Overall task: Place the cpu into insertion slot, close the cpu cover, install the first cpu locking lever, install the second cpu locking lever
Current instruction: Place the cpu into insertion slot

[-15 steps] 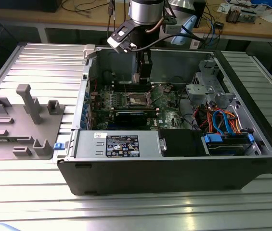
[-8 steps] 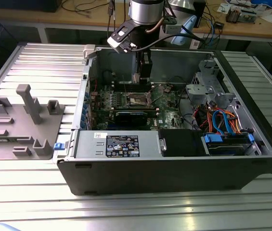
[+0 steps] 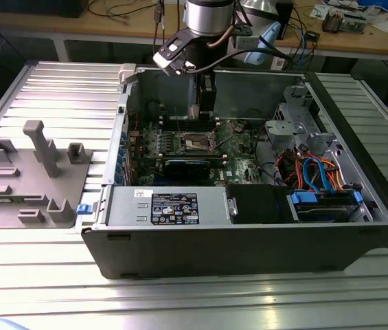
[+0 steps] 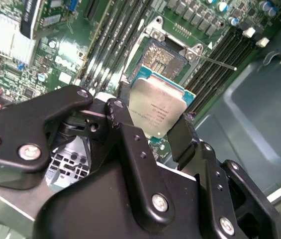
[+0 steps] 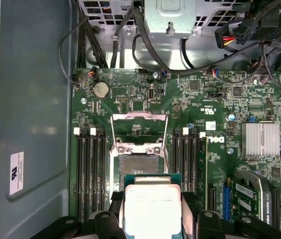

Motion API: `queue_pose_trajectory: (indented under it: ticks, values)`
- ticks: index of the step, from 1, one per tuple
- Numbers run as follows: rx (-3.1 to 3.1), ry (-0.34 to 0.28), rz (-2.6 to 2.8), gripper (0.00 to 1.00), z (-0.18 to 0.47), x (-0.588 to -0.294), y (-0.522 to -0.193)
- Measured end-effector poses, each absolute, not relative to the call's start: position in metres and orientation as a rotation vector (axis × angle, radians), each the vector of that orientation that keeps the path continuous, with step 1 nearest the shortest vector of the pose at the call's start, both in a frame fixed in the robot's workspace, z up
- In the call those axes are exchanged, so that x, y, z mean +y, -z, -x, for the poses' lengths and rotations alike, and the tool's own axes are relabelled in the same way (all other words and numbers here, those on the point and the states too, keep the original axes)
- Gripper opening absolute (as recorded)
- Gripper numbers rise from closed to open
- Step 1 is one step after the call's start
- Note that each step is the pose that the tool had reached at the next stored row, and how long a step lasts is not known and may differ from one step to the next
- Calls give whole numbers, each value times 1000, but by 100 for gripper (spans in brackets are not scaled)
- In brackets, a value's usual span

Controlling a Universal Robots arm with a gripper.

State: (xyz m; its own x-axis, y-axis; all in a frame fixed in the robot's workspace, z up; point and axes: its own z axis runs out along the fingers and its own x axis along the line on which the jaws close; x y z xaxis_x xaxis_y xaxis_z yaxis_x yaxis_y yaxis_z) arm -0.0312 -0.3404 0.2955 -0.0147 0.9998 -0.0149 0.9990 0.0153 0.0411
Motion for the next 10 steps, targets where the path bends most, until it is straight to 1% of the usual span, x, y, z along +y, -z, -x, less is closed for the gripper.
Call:
queue_pose_trajectory:
  ticks: [3, 10]
  values:
    - [2206, -21, -2173, 55, 31, -338, -287]
    - [2200, -13, -2167, 55, 31, -336, -280]
